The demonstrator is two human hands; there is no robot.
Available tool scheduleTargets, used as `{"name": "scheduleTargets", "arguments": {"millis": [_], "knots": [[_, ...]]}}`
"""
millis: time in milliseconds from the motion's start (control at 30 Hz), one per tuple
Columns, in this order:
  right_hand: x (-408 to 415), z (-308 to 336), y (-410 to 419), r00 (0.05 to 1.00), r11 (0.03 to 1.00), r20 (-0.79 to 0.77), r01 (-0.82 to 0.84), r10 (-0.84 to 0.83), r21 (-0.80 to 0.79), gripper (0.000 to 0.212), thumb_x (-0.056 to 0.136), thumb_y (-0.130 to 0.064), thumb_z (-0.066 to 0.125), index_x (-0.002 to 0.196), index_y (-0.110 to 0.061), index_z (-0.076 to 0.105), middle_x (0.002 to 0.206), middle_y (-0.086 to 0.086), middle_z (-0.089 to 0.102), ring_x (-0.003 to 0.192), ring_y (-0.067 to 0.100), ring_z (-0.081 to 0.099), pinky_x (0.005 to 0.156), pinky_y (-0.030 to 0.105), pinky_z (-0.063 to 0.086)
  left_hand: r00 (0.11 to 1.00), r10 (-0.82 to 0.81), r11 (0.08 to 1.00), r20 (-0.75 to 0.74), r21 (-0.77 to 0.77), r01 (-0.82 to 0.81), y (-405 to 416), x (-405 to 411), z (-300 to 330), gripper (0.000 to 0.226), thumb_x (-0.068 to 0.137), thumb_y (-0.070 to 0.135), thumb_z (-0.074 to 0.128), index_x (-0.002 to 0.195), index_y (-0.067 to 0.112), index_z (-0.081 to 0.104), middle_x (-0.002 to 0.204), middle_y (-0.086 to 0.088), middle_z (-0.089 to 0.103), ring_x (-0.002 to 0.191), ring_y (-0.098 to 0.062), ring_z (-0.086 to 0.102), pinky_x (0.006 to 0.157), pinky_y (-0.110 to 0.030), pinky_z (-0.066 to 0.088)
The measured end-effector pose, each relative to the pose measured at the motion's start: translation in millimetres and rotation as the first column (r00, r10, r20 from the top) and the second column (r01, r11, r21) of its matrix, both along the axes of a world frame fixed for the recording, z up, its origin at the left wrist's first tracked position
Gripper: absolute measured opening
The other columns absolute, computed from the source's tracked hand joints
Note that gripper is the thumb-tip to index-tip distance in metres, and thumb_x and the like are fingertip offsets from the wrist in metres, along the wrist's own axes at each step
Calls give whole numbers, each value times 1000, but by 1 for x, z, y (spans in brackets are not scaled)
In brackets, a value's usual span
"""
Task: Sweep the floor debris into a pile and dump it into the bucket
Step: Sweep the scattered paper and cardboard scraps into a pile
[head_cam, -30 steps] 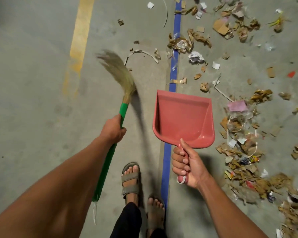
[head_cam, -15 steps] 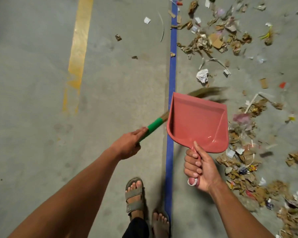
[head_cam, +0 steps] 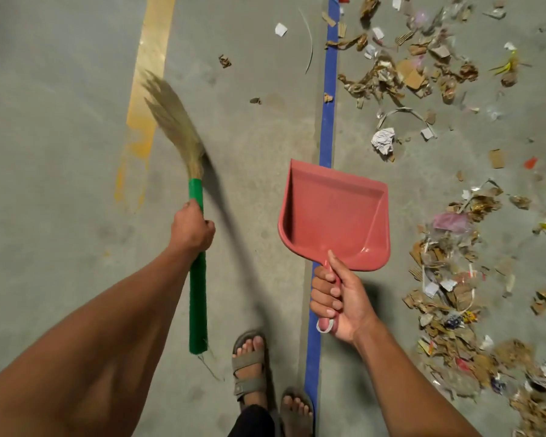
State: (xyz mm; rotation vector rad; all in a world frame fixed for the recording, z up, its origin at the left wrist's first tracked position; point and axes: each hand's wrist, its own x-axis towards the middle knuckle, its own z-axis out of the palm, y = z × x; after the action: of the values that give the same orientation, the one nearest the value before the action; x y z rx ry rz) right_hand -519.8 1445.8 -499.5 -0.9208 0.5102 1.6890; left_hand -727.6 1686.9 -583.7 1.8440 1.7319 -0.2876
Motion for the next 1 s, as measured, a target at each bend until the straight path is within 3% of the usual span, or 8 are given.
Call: {"name": "scheduleTargets", "arguments": {"millis": [133, 200, 333, 400, 567, 733, 867, 1000], "knots": [[-4, -10, 0, 1000, 1000, -7, 8, -8, 6, 47, 104, -49, 55, 69, -21, 40, 47, -8, 28, 32, 5, 21, 34, 22, 15, 930, -340, 927, 141, -115, 357, -34, 45, -14, 56, 85, 9, 59, 139, 6, 45, 137, -20, 55, 118, -44, 59, 96, -44, 50], [-2, -7, 1, 1000, 1000, 10, 13, -13, -2, 47, 104, -48, 55, 68, -21, 40, 46, -8, 29, 33, 5, 18, 34, 22, 14, 816, -521, 811, 251, -153, 565, -48, 66, -16, 74, 82, 5, 58, 153, 13, 39, 154, -15, 46, 131, -40, 54, 107, -39, 47], [13, 8, 4, 998, 999, 46, 31, -30, -14, 48, 104, -48, 53, 67, -20, 41, 46, -8, 28, 33, 5, 17, 34, 21, 14, 545, -776, 529, 318, -141, 837, -55, 96, -8, 63, 84, 5, 56, 145, 20, 52, 141, -11, 60, 115, -36, 63, 95, -37, 52], [26, 16, 3, 997, 999, 70, 46, -45, -14, 48, 104, -48, 54, 68, -20, 40, 46, -8, 28, 31, 4, 22, 32, 21, 16, 461, -832, 454, 308, -100, 885, -51, 95, -3, 82, 84, 5, 55, 159, 31, 35, 155, -5, 50, 116, -32, 63, 97, -41, 54], [54, 29, 6, 993, 998, 102, 66, -67, 10, 47, 104, -48, 55, 69, -21, 39, 46, -9, 27, 31, 4, 24, 31, 20, 18, 651, -696, 682, 304, -6, 731, -23, 56, 22, 83, 90, 4, 56, 165, 19, 23, 167, -9, 33, 141, -32, 49, 117, -29, 35], [62, 27, 15, 994, 998, 91, 62, -63, 4, 47, 103, -48, 56, 69, -21, 40, 47, -8, 27, 33, 4, 21, 34, 21, 14, 927, -327, 941, 182, 157, 301, 30, 22, 31, 73, 90, 6, 64, 156, 4, 35, 146, -27, 52, 119, -48, 59, 101, -48, 49], [57, 22, 34, 997, 999, 68, 45, -44, -8, 46, 103, -47, 56, 68, -20, 40, 48, -8, 26, 39, 7, 9, 37, 23, 9, 994, -5, 976, 107, 217, -19, 67, 31, 39, 32, 91, 9, 60, 121, 3, 47, 100, -20, 57, 92, -45, 59, 74, -45, 44], [62, 11, 54, 999, 999, 22, 33, -33, -2, 47, 102, -48, 57, 69, -20, 39, 48, -8, 25, 38, 7, 10, 35, 22, 11, 993, 120, 986, -21, 121, -116, 99, 54, 32, 30, 93, 16, 62, 117, 3, 52, 99, -19, 58, 85, -36, 53, 75, -42, 47]]}}
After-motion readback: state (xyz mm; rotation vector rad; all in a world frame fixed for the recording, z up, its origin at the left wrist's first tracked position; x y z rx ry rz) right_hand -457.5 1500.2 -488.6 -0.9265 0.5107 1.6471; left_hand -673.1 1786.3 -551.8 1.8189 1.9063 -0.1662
